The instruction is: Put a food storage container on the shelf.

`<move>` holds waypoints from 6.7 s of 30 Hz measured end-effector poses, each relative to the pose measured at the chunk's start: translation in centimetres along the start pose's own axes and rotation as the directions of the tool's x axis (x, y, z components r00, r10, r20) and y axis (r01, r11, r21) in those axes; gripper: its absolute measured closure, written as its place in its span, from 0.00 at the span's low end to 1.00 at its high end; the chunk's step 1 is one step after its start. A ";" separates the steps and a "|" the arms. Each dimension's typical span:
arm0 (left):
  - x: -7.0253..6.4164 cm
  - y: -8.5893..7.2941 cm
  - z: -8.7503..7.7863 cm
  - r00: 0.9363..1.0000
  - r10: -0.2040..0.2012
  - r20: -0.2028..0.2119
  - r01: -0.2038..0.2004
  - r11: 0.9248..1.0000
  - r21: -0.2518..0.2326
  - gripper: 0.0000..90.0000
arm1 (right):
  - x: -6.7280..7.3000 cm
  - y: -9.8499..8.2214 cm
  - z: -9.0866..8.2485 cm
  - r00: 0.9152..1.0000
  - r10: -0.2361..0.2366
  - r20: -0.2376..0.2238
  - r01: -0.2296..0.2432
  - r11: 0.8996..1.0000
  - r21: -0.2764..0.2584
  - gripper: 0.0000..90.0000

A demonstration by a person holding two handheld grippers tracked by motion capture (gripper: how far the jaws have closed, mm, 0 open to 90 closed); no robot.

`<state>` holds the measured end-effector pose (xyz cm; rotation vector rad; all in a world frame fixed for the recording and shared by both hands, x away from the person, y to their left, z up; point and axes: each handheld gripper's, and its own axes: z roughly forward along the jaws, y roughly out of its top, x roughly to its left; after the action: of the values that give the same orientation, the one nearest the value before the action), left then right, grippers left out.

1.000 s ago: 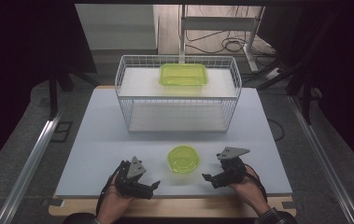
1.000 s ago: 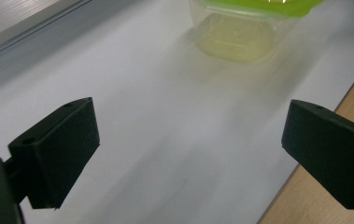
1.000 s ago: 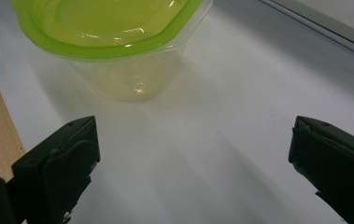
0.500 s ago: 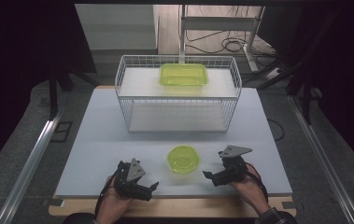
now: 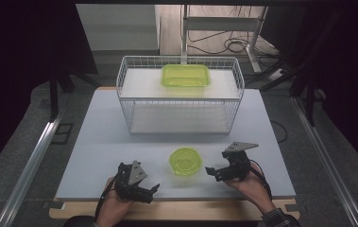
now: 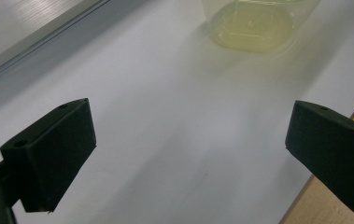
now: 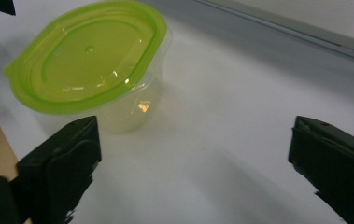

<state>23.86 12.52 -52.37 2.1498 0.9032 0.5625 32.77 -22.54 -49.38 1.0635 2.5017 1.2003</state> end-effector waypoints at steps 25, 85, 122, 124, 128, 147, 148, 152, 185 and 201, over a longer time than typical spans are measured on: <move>0.1 0.0 -0.3 1.000 0.022 -0.022 -0.022 1.000 -0.001 0.02 | -2.0 4.6 2.7 0.940 0.216 -0.263 -0.200 0.976 0.087 0.51; -0.2 0.1 -0.2 0.999 0.048 -0.025 -0.048 0.999 0.002 0.02 | -3.2 10.2 -2.1 0.843 0.337 -0.419 -0.361 0.932 0.024 0.90; 0.4 0.0 -0.5 1.000 -0.008 0.030 0.009 0.998 -0.054 0.01 | -4.0 18.7 -6.5 0.865 0.309 -0.395 -0.389 0.910 -0.140 0.90; 0.4 0.0 -0.5 0.999 -0.007 0.031 0.009 0.999 -0.053 0.01 | -3.9 19.2 -6.7 0.868 0.306 -0.392 -0.389 0.909 -0.151 0.90; 0.4 0.0 -0.5 0.999 -0.004 0.033 0.006 0.999 -0.051 0.01 | -3.9 20.4 -7.0 0.871 0.302 -0.387 -0.390 0.905 -0.171 0.89; 0.4 -0.1 -0.4 0.999 0.003 0.038 -0.001 0.999 -0.040 0.01 | -4.7 25.4 -6.8 0.883 0.339 -0.325 -0.432 0.859 -0.276 0.89; 0.4 -0.1 -0.4 0.999 0.000 0.039 0.001 0.999 -0.039 0.01 | -4.8 25.7 -6.7 0.884 0.344 -0.315 -0.433 0.856 -0.281 0.89; 0.4 -0.1 -0.4 0.999 0.001 0.041 0.001 0.999 -0.039 0.01 | -5.0 26.5 -5.9 0.886 0.363 -0.288 -0.442 0.849 -0.291 0.89; 0.2 -0.1 -0.1 0.999 0.016 0.043 -0.016 1.000 -0.015 0.01 | -5.0 28.1 -3.2 0.927 0.371 -0.055 -0.367 0.869 -0.331 0.78; 0.1 -0.1 0.0 0.999 0.018 0.046 -0.018 1.000 -0.009 0.01 | -4.4 27.9 -3.7 0.943 0.321 -0.090 -0.332 0.886 -0.324 0.47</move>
<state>23.88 12.67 -52.45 2.1565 0.8559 0.5219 49.17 -15.94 -27.02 1.4093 2.0792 1.6741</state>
